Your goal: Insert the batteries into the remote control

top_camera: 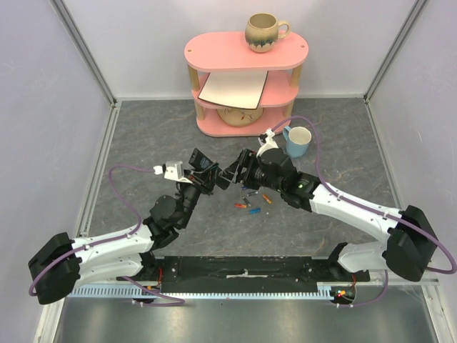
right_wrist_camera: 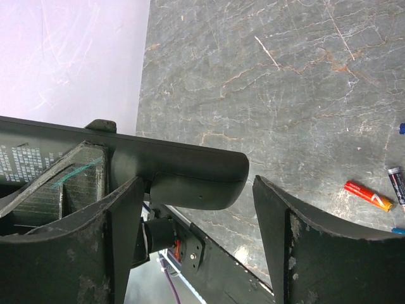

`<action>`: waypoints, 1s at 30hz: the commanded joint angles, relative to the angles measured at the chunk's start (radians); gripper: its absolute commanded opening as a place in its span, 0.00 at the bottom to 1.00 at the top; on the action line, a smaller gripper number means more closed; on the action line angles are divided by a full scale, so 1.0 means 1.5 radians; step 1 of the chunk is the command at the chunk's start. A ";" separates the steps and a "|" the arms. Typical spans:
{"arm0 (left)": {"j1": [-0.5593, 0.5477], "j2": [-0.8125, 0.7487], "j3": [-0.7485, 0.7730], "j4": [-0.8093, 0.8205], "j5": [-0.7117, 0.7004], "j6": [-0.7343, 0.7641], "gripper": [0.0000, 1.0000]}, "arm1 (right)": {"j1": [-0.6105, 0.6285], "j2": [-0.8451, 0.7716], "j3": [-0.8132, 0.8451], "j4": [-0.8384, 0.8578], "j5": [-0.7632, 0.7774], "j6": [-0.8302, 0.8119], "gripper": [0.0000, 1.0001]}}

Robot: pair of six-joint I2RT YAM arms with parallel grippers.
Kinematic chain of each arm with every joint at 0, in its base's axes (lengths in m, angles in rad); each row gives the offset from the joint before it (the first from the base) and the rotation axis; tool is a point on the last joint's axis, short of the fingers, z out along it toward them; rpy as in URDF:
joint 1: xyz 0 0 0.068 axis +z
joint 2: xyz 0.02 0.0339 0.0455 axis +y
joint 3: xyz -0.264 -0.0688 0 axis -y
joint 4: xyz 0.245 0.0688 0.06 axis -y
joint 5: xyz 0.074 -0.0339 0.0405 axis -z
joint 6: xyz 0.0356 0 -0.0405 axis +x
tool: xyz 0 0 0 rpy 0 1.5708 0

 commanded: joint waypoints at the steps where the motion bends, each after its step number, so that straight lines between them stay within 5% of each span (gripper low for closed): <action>1: -0.019 -0.008 0.055 0.119 0.072 -0.003 0.02 | -0.001 0.039 0.008 -0.045 0.010 -0.010 0.76; 30: -0.018 -0.007 0.078 0.152 0.035 0.055 0.02 | -0.001 0.029 -0.021 -0.049 -0.017 -0.023 0.74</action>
